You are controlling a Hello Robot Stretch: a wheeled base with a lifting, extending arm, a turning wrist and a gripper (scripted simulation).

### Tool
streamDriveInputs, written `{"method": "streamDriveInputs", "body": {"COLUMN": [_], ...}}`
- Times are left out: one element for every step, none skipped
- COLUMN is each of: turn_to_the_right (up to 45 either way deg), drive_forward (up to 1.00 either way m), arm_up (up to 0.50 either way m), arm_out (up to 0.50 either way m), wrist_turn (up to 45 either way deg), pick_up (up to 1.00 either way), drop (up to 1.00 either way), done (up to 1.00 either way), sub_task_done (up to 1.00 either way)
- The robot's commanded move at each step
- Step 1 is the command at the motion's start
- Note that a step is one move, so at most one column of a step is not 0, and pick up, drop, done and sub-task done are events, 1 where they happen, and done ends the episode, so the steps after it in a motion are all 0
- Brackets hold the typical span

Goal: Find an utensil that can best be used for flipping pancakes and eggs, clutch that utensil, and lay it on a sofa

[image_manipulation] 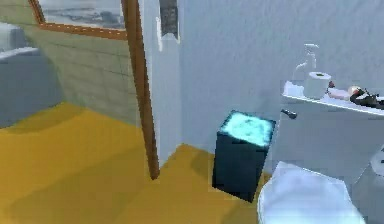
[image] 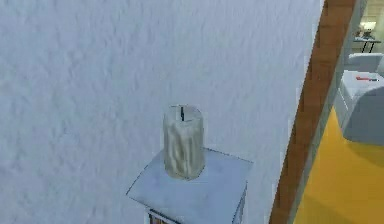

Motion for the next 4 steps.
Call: {"method": "streamDriveInputs", "body": {"turn_to_the_right": [45.0, 3.0, 0.0, 6.0], "drive_forward": [0.0, 0.0, 1.0, 0.0], "arm_up": [0.0, 0.0, 0.0, 0.0], "arm_out": [0.0, 0.0, 0.0, 0.0], "wrist_turn": [0.0, 0.0, 0.0, 0.0], "pick_up": [0.0, 0.0, 0.0, 0.0], "drop": [0.0, 0.0, 0.0, 0.0], "done": [0.0, 0.0, 0.0, 0.0], "sub_task_done": [0.0, 0.0, 0.0, 0.0]}}
